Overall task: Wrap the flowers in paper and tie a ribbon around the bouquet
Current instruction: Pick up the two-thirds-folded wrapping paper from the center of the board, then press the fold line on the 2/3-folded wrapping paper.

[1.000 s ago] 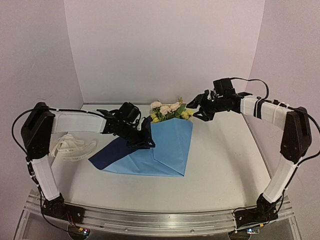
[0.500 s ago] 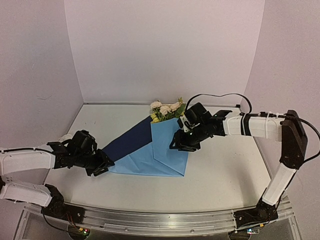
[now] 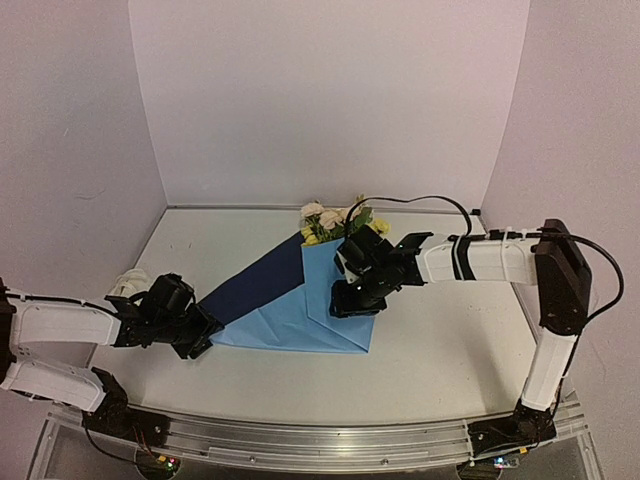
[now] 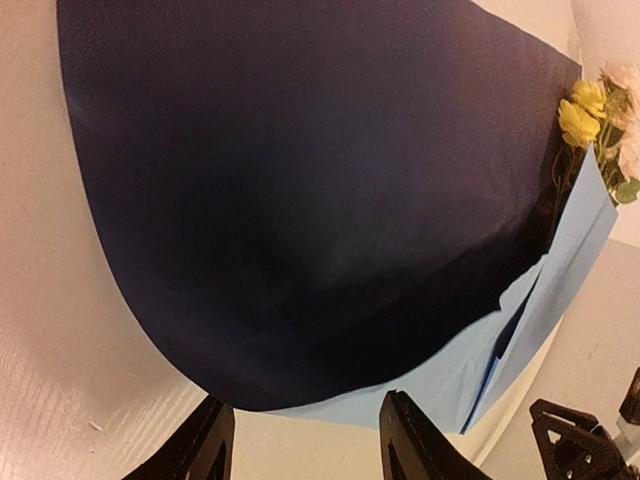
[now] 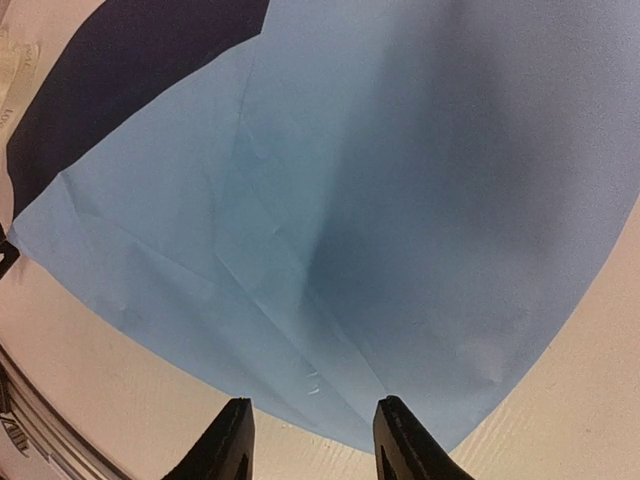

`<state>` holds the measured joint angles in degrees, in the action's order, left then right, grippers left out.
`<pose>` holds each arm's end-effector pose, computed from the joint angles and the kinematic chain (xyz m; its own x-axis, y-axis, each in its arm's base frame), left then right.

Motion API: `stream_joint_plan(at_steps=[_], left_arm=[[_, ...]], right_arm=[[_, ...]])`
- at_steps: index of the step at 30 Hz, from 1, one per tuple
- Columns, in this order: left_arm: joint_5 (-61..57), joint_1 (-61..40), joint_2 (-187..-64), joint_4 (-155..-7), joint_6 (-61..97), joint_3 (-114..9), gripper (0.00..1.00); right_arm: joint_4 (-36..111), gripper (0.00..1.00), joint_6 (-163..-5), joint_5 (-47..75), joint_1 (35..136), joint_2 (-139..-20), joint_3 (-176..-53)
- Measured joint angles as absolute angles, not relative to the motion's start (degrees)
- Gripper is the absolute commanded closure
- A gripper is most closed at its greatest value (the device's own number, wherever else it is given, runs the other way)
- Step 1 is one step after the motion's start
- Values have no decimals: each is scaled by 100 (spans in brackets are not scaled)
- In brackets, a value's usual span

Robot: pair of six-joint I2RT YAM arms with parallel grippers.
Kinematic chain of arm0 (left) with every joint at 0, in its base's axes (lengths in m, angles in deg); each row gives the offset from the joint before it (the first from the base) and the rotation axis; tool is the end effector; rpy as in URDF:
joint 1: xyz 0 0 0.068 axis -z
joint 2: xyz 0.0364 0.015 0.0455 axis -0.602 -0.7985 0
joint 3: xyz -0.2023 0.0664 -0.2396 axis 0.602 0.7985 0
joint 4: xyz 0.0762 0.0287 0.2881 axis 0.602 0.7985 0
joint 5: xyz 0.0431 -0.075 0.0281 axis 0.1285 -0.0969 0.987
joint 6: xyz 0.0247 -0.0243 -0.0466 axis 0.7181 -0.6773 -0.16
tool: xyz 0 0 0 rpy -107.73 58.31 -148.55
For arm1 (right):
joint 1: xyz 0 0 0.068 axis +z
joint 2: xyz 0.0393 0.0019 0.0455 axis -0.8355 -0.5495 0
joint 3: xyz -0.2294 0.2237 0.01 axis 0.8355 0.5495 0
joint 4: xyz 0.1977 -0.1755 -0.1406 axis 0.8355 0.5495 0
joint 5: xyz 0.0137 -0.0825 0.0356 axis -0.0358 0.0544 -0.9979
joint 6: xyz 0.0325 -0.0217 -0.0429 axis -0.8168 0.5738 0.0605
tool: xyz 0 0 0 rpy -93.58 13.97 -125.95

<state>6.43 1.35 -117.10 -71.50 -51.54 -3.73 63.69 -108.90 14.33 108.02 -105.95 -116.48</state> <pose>0.1713 -0.1354 0.1578 -0.7070 -0.7000 -0.1010 -0.5059 0.6003 -0.6194 0.2803 0.3588 0.2236 -0.8734 -0.2617 -0.4107 -0.4235 0.8245 0.3753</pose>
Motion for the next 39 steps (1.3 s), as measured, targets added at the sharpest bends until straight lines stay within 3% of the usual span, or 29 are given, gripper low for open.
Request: stream_joint_plan(at_steps=[8,14,18,39], left_arm=[[1018,158,-11954,-7342,-5509,-278,65],[1142,162,-12260,-7461,-5530,-278,89],[1274,169,-12268,-7497,-5329,-278,99],[1457,446,-11081,-7570,-3050,-791,100]], right_arm=[[6391,61,-10864,1495,10921,-11160,-12295],[6428,61,-10860,1491,10961,-11666,-12694],[6529,62,-10829,1524,10980,-11910,-12869],[7130,61,-10611,1912,11130,-12644,-13633]])
